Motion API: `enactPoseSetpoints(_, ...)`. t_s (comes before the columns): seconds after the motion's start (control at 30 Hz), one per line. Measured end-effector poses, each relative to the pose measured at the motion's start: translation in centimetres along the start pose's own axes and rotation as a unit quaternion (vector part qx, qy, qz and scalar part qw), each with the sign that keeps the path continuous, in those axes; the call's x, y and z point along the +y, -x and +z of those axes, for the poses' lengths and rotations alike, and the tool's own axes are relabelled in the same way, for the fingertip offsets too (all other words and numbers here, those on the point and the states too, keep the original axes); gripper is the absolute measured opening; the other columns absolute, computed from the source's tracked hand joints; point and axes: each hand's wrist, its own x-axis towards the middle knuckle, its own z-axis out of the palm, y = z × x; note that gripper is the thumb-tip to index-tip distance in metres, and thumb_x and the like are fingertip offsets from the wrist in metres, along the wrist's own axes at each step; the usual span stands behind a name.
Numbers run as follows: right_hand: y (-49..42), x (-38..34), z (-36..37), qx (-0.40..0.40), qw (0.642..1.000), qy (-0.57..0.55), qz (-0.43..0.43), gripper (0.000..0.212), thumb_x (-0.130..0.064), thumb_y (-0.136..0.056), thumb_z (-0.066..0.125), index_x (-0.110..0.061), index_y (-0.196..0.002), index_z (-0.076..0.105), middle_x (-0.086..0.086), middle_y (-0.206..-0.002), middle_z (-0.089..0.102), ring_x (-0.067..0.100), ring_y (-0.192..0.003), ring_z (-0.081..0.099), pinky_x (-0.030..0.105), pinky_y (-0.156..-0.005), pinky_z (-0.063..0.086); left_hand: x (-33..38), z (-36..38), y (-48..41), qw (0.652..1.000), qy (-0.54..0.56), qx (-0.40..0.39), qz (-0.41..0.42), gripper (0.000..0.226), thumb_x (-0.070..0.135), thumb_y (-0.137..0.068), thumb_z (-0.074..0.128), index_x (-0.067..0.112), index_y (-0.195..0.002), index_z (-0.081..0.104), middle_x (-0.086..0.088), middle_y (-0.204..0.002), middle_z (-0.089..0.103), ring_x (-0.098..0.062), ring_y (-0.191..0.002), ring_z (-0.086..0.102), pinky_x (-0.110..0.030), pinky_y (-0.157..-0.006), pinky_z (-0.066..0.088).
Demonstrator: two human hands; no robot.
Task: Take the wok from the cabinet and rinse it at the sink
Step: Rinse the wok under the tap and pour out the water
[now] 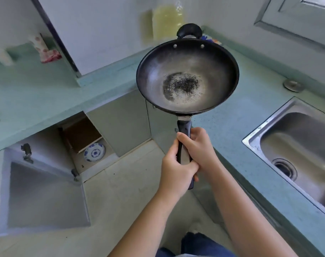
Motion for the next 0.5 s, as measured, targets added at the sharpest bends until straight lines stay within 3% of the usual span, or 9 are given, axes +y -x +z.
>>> enactPoseSetpoints(0.07, -0.7, 0.5, -2.2, 0.029, 0.999, -0.002, 0.019, 0.024, -0.018, -0.084, 0.061, -0.010, -0.068, 0.045, 0.002, -0.058, 0.046, 0.002, -0.046, 0.046, 0.018, -0.045, 0.036, 0.1, 2.1, -0.9, 1.000, -0.006, -0.023, 0.004, 0.055, 0.010, -0.062, 0.056, 0.040, -0.108, 0.061, 0.013, -0.053, 0.062, -0.009, -0.034, 0.048, -0.016, -0.035, 0.037)
enactPoseSetpoints(0.13, -1.3, 1.1, -4.5, 0.052, 0.998, -0.008, 0.033, 0.022, -0.019, -0.085, 0.061, -0.005, -0.076, 0.046, 0.005, -0.061, 0.047, 0.000, -0.045, 0.046, 0.013, -0.042, 0.037, 0.0, 4.3, -1.7, 0.999, -0.012, -0.046, 0.006, 0.053, 0.009, -0.062, 0.056, 0.039, -0.106, 0.062, 0.013, -0.056, 0.063, -0.009, -0.034, 0.047, -0.016, -0.035, 0.037)
enactPoseSetpoints(0.3, -2.0, 3.2, -10.0, 0.114, 0.992, -0.019, 0.043, 0.022, -0.018, -0.086, 0.060, -0.005, -0.077, 0.044, 0.001, -0.055, 0.043, -0.001, -0.038, 0.042, 0.011, -0.039, 0.032, -0.5, 9.3, -3.0, 0.994, -0.036, -0.105, 0.003, 0.053, 0.009, -0.062, 0.056, 0.034, -0.108, 0.062, 0.010, -0.060, 0.065, -0.011, -0.032, 0.047, -0.017, -0.034, 0.036)
enactPoseSetpoints(0.4, -1.7, 4.3, -13.2, 0.149, 0.987, -0.044, 0.048, 0.027, -0.015, -0.086, 0.059, -0.011, -0.068, 0.039, -0.009, -0.042, 0.046, -0.003, -0.032, 0.042, 0.008, -0.035, 0.030, -1.1, 12.4, -3.3, 0.988, -0.046, -0.149, 0.000, 0.058, 0.009, -0.062, 0.057, 0.028, -0.116, 0.060, 0.013, -0.060, 0.065, -0.010, -0.032, 0.047, -0.017, -0.034, 0.038)
enactPoseSetpoints(0.5, -1.1, 5.7, -16.1, 0.186, 0.976, -0.091, 0.062, 0.028, -0.014, -0.087, 0.059, -0.014, -0.070, 0.037, -0.013, -0.038, 0.049, -0.005, -0.034, 0.044, 0.008, -0.036, 0.033, -1.8, 15.4, -3.4, 0.981, -0.053, -0.188, -0.010, 0.059, 0.008, -0.063, 0.058, 0.028, -0.119, 0.058, 0.014, -0.061, 0.066, -0.011, -0.032, 0.047, -0.018, -0.034, 0.038)
